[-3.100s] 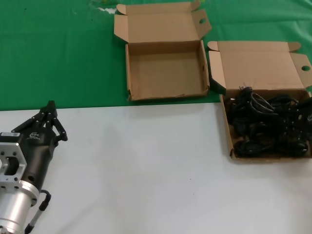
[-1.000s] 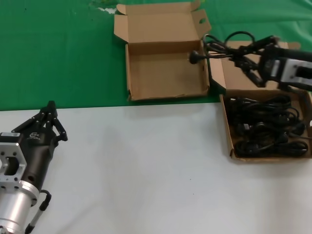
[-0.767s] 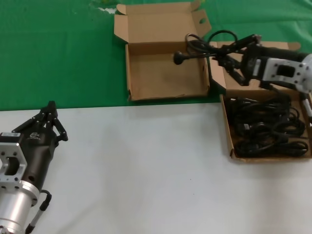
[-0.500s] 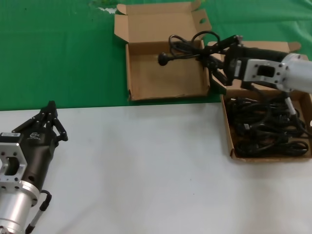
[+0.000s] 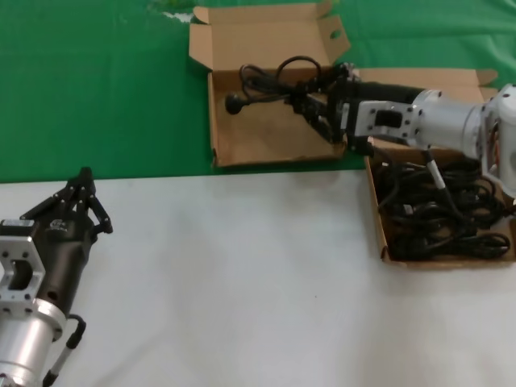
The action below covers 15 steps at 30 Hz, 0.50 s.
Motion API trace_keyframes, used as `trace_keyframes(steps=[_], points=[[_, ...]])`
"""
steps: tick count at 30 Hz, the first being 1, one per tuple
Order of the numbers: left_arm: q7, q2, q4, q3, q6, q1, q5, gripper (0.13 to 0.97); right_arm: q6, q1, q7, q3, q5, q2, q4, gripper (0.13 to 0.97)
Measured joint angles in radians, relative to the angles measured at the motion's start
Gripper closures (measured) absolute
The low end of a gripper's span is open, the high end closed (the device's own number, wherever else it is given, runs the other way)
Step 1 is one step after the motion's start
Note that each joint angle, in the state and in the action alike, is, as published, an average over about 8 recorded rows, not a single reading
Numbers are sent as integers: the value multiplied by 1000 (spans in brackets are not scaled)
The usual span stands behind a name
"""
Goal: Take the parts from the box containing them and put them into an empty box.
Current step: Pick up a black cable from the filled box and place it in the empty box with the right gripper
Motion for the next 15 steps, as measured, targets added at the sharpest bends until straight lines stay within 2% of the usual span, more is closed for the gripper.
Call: trace_keyframes(steps=[8,15], points=[[0,0,0,0,0,0,0,958,40,102,-212,68,45,-91,-270,898],[0,0,0,0,0,0,0,958,106,129,-306,103,60,-133,-366,898]])
